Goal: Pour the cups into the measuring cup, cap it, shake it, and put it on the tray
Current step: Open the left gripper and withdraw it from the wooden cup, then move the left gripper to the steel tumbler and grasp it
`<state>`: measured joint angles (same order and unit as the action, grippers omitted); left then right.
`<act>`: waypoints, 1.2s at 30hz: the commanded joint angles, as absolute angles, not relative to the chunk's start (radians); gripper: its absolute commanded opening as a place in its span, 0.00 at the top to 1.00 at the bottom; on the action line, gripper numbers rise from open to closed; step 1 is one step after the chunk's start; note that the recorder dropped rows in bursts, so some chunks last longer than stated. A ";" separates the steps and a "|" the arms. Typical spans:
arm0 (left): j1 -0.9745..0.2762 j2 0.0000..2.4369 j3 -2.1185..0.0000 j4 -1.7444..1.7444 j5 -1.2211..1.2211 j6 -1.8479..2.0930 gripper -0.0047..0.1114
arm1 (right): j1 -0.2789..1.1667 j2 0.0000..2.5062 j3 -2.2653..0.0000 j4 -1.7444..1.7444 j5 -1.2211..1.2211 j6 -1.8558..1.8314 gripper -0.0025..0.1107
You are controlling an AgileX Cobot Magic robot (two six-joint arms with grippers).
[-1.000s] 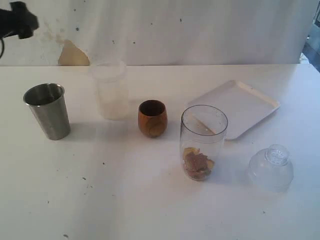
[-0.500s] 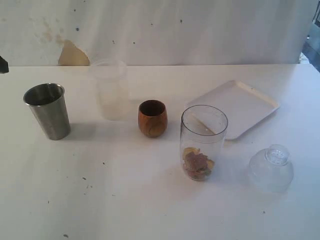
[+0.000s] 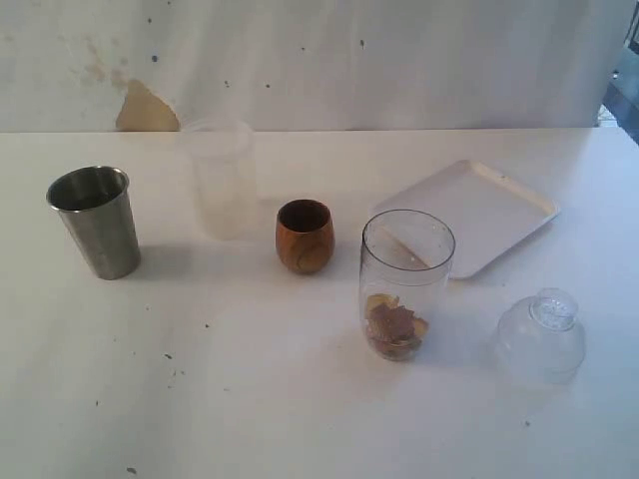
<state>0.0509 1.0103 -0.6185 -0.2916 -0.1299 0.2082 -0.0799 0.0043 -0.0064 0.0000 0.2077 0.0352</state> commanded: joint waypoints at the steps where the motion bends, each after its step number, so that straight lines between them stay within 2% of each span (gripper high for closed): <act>1: 0.034 0.954 -0.411 -0.154 -0.475 0.159 0.05 | -0.079 0.000 0.000 0.000 0.202 0.038 0.98; 6: 0.012 0.956 -0.251 0.118 -0.638 -0.144 0.05 | -0.079 0.000 0.000 0.000 0.202 0.038 0.98; 15: 0.012 1.043 -0.074 0.226 -0.843 -0.227 0.05 | -0.079 0.000 0.000 0.000 0.202 0.038 0.98; 26: 0.012 1.381 -0.085 0.266 -1.112 -0.138 0.05 | -0.079 0.000 0.000 0.000 0.202 0.038 0.98; 36: 0.012 1.756 -0.265 0.359 -1.221 -0.104 0.05 | -0.079 0.000 0.000 0.000 0.202 0.038 0.98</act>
<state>0.0183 1.6954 -0.2355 0.3522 -1.1986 -0.1060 -0.0799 0.0043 -0.0064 0.0000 0.2077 0.0352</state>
